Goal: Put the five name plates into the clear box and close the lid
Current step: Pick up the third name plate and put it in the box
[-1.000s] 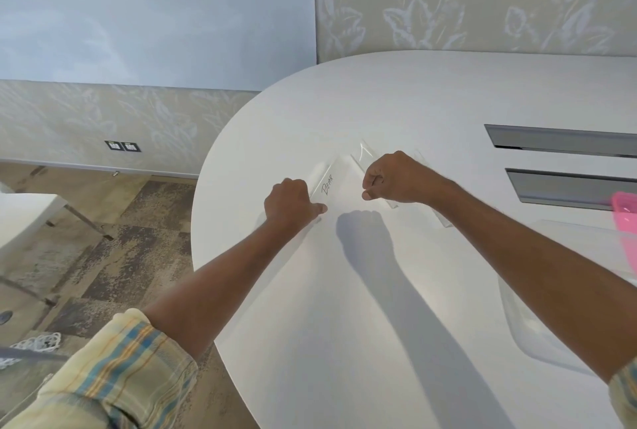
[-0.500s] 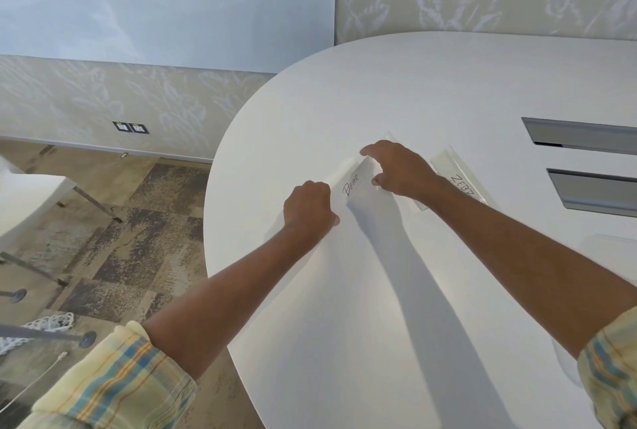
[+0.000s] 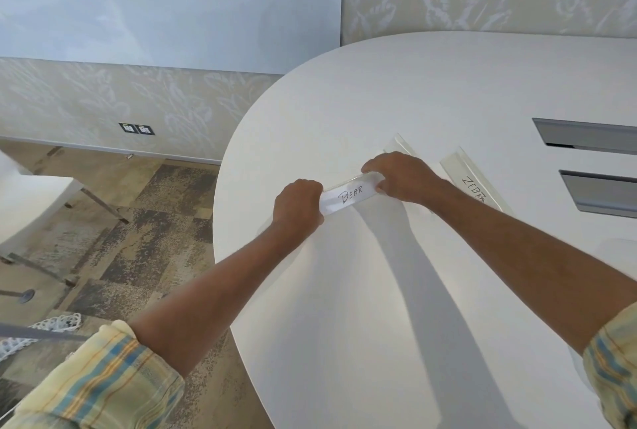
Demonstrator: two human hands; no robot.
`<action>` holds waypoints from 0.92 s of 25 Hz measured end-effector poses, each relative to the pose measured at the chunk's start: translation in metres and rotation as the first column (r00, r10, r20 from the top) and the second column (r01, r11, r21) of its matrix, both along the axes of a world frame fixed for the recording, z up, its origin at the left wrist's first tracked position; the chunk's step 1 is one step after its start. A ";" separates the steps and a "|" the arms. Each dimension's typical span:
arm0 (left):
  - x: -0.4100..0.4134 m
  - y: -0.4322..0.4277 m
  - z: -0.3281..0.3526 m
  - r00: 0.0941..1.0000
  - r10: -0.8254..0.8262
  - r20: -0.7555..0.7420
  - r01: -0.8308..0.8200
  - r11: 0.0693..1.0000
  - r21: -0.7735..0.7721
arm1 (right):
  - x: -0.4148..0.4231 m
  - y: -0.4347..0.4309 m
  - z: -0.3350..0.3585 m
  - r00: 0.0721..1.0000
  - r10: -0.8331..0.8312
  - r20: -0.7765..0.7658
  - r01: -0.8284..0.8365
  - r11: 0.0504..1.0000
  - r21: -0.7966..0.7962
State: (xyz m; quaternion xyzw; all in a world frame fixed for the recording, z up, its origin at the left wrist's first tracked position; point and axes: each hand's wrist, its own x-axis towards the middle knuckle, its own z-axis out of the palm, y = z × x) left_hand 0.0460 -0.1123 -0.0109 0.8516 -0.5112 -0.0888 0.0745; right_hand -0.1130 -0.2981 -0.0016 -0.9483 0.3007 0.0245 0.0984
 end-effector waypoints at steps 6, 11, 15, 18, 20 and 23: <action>0.010 0.005 0.008 0.999 -0.028 -0.046 0.030 0.999 0.043 | -0.014 0.011 0.005 1.000 -0.002 -0.005 0.002 1.000 0.030; 0.005 0.010 0.018 0.996 -0.073 -0.060 0.074 0.997 0.022 | -0.034 0.019 0.013 0.999 -0.022 0.025 0.020 0.998 0.065; -0.004 0.011 0.030 0.991 -0.100 -0.089 0.101 0.995 0.008 | -0.054 0.023 0.024 0.998 -0.019 0.060 0.015 0.998 0.068; -0.013 0.009 0.039 0.987 -0.117 -0.106 0.114 0.993 -0.034 | -0.072 0.025 0.033 0.994 -0.039 0.099 0.029 0.995 0.100; -0.021 0.008 0.045 0.986 -0.130 -0.109 0.124 0.990 -0.061 | -0.086 0.028 0.042 0.993 -0.051 0.111 0.038 0.993 0.110; -0.036 0.006 0.055 0.980 -0.175 -0.098 0.166 0.982 -0.094 | -0.109 0.032 0.056 0.991 -0.065 0.120 0.056 0.995 0.077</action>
